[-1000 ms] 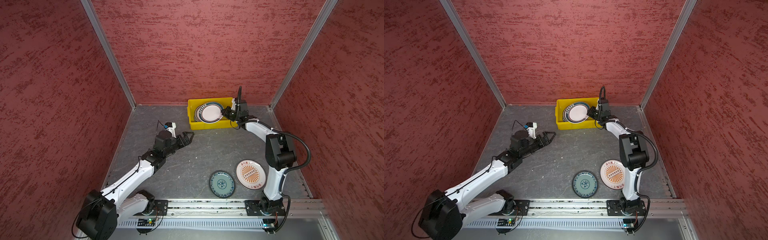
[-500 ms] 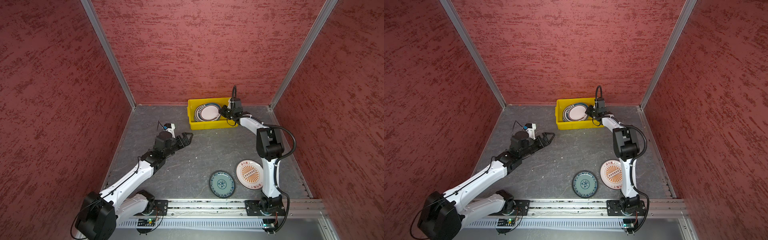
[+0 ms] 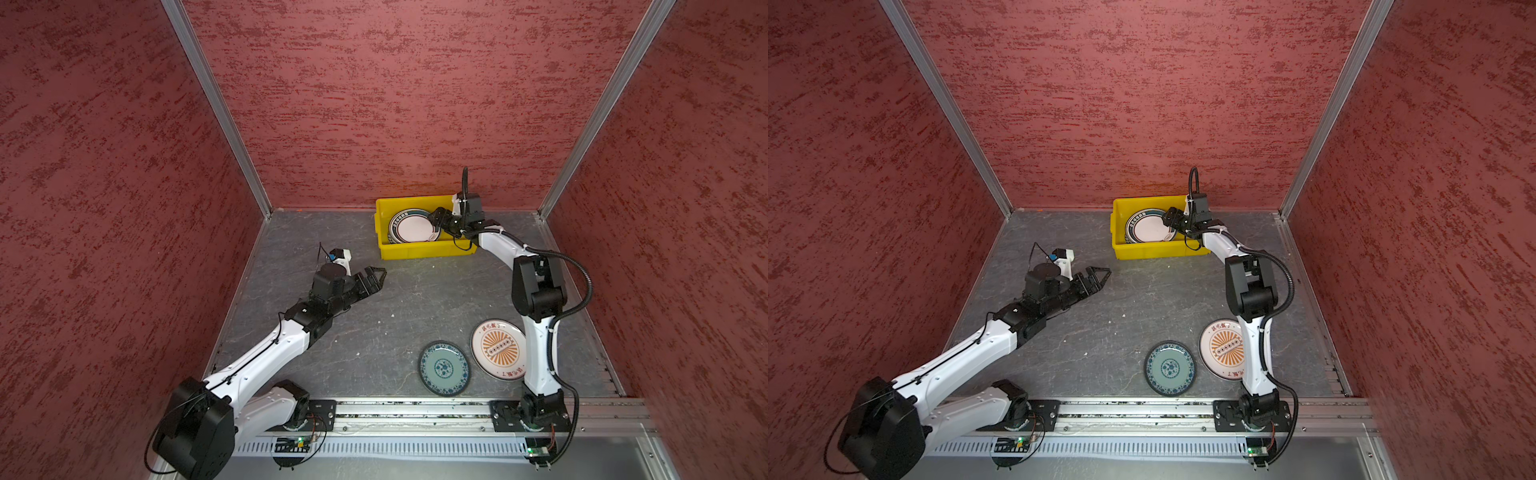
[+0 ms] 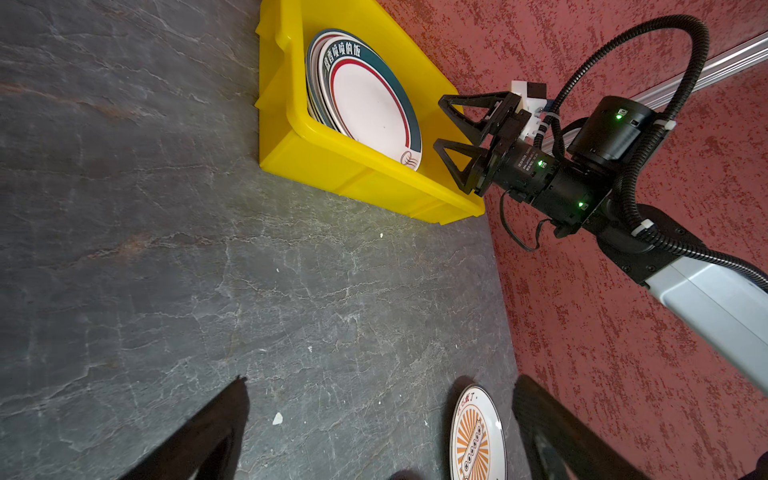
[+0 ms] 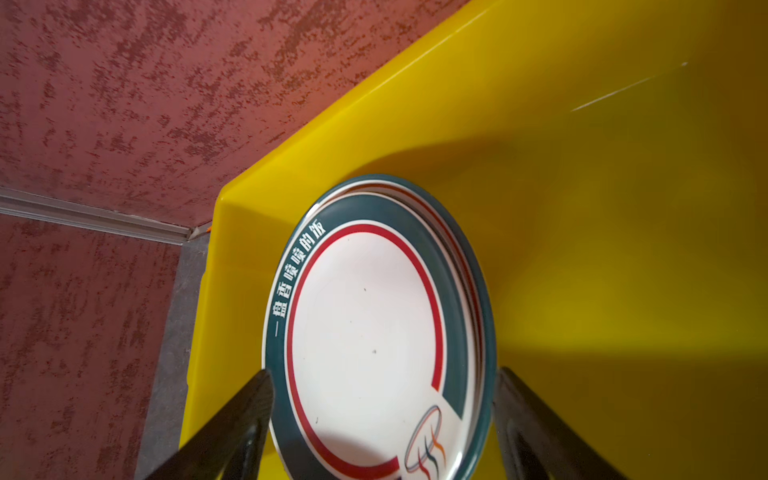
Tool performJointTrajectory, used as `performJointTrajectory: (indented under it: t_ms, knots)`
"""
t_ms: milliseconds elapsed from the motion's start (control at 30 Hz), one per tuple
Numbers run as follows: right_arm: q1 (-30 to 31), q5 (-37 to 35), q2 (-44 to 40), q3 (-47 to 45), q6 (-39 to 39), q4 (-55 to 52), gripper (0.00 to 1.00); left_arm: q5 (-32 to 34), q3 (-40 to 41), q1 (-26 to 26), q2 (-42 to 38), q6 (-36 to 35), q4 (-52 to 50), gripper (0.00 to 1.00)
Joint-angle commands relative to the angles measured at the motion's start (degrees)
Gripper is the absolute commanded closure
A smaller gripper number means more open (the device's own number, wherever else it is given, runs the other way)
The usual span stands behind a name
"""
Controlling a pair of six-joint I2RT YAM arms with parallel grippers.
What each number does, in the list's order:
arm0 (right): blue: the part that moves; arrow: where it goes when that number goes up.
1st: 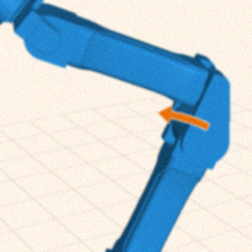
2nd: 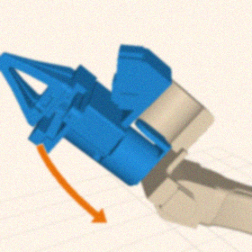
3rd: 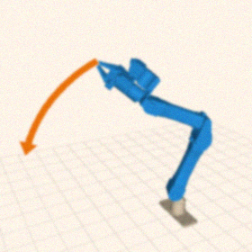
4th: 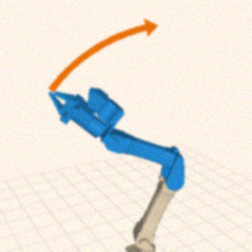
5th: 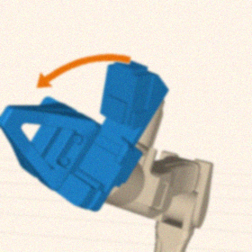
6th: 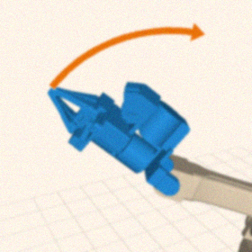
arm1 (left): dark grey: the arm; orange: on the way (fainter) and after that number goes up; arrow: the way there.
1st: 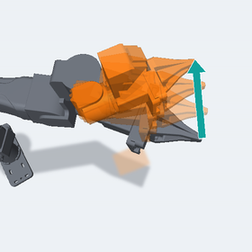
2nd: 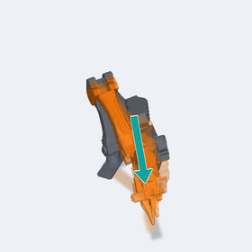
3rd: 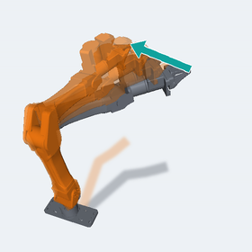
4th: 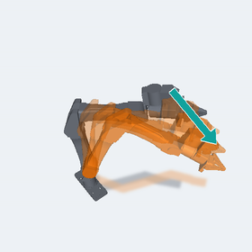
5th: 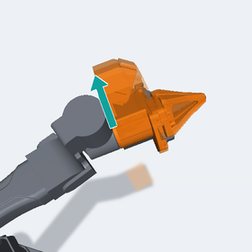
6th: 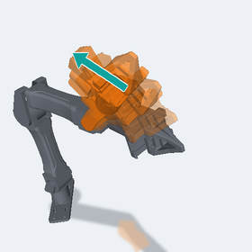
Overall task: Place the plates into the plastic bin on the countertop
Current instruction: Place the plate in the plastic bin, then move the plate to the bottom-right of the table.
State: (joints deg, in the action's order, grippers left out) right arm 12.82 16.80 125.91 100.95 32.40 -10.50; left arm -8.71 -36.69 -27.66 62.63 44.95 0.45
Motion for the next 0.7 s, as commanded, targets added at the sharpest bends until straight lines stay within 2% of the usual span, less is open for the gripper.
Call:
performJointTrajectory:
  t_ms: [0,200,333,500,667]
  knots:
    - [0.0,-5.1,-8.5,-3.1,-4.4,-2.6,0.13,-0.2,0.1,-0.2,1.0,-1.0,1.5,0.01]
    - [-0.1,-9.5,-23.4,-19.5,-8.0,0.9,0.09,-1.4,-0.4,-0.3,3.7,-1.1,3.8,0.01]
    - [-0.2,-13.1,-32.6,-29.4,-8.8,-1.9,0.08,-2.4,-1.1,-0.2,6.0,-1.1,5.4,0.01]
    - [-0.5,-16.7,-46.6,-45.0,-6.5,-5.2,0.03,-5.5,-4.1,-0.2,9.8,-3.3,5.4,0.01]
    - [-2.0,-23.9,-58.4,-55.9,-2.7,-12.5,0.01,-7.7,-5.7,0.7,13.1,-5.4,6.1,0.01]
